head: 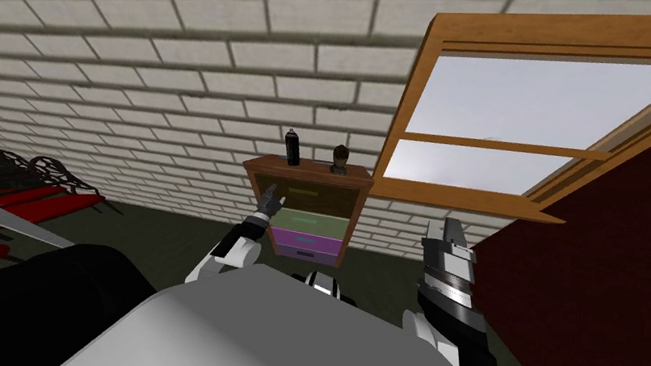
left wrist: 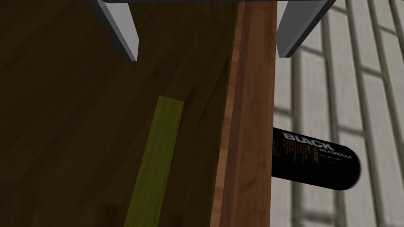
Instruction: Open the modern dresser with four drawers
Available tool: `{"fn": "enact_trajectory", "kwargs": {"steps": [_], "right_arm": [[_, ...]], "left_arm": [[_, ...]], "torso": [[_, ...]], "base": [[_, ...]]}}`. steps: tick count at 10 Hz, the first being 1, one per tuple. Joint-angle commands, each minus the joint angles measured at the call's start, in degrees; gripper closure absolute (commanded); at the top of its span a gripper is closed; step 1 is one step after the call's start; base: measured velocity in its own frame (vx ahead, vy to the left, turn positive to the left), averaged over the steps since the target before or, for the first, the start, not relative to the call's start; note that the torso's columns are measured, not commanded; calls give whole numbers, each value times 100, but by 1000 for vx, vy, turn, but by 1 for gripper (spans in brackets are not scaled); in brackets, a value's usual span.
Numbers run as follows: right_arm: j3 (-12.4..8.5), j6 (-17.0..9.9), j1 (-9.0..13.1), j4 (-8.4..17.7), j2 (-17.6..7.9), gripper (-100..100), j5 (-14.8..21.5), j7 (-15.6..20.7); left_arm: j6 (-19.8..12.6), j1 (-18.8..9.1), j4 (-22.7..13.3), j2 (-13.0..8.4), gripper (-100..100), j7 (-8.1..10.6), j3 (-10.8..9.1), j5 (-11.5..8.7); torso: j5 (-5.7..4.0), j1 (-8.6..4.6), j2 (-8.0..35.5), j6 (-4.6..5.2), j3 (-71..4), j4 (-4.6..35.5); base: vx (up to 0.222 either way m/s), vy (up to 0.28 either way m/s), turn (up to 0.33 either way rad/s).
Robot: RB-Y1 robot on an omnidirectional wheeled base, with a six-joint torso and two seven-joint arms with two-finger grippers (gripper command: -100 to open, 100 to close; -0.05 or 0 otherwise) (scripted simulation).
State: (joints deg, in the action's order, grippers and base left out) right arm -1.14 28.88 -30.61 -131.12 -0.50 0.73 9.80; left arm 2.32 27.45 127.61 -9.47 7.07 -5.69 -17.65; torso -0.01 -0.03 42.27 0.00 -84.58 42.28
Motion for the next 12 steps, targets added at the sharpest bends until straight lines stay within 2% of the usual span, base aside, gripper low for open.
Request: {"fn": "enact_trajectory", "kwargs": {"steps": [1, 7, 8, 9, 10, 11, 12], "right_arm": [[0, 0, 0, 0, 0, 0, 0, 0], [0, 0, 0, 0, 0, 0, 0, 0], [0, 0, 0, 0, 0, 0, 0, 0], [0, 0, 1, 0, -1, 0, 0, 0], [-1, 0, 0, 0, -1, 0, 0, 0], [-1, 0, 0, 0, -1, 0, 0, 0], [-1, 0, 1, 0, -1, 0, 0, 0]], "left_arm": [[-308, -21, -24, -109, -100, 58, -89, -140], [-961, -73, -103, -332, -100, 175, -278, -446], [-894, -77, -93, -297, -100, 156, -257, -408], [-1045, -27, 76, -317, -100, 179, -316, -442], [-962, -46, -13, -322, -100, 172, -292, -436], [-977, -43, 0, -324, 100, 176, -297, -439], [-979, 40, 108, -350, 100, 182, -281, -461]], "torso": [[1, 2, -2, 0, -1, 0], [1, 2, 2, -1, 1, 0], [0, 0, 1, 0, 0, 0], [4, 15, 9, 1, 5, 2], [7, 23, -14, 0, -7, -3], [5, 15, -1, 0, -3, -2], [3, 7, 15, 1, 9, 3]], "base": [[67, -86, 79], [54, -87, 73], [24, -45, 19], [104, -5, 8], [66, -1, 5], [10, 0, 1], [-129, 1, 55]]}}
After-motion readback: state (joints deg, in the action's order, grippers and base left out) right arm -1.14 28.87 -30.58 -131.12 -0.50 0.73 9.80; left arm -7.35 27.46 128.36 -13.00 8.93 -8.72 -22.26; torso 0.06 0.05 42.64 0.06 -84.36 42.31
